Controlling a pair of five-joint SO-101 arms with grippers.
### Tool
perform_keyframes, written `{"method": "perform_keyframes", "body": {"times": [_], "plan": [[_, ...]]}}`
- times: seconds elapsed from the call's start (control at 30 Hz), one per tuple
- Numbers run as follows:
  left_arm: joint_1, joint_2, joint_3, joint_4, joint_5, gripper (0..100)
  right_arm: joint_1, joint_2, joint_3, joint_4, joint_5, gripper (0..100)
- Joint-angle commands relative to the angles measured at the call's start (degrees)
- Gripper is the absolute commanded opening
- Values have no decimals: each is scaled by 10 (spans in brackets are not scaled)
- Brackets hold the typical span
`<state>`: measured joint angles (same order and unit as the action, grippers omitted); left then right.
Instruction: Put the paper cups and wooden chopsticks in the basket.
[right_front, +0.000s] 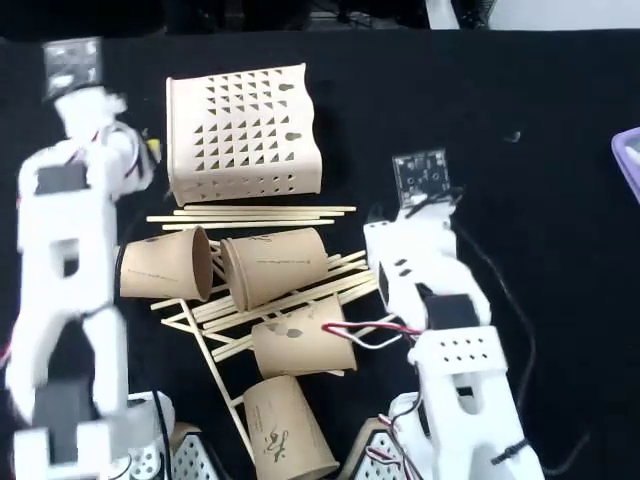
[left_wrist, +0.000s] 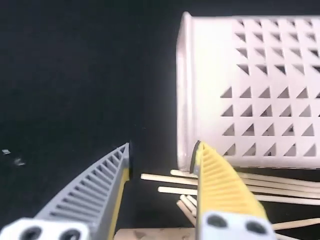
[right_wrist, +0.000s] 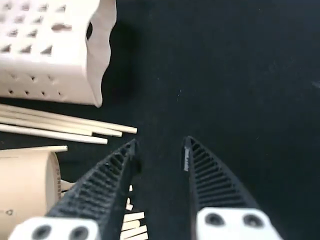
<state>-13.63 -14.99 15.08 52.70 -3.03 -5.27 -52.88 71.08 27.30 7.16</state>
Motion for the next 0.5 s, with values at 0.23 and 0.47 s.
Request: {"method": "perform_keyframes", "body": {"times": [0.23,0.47], "plan": [[31,291,-327,132,10,213,-11,6,17,-33,-5,145],[-14,389,-432,193,5,213,-12,6,20,-33,-5,145]]}}
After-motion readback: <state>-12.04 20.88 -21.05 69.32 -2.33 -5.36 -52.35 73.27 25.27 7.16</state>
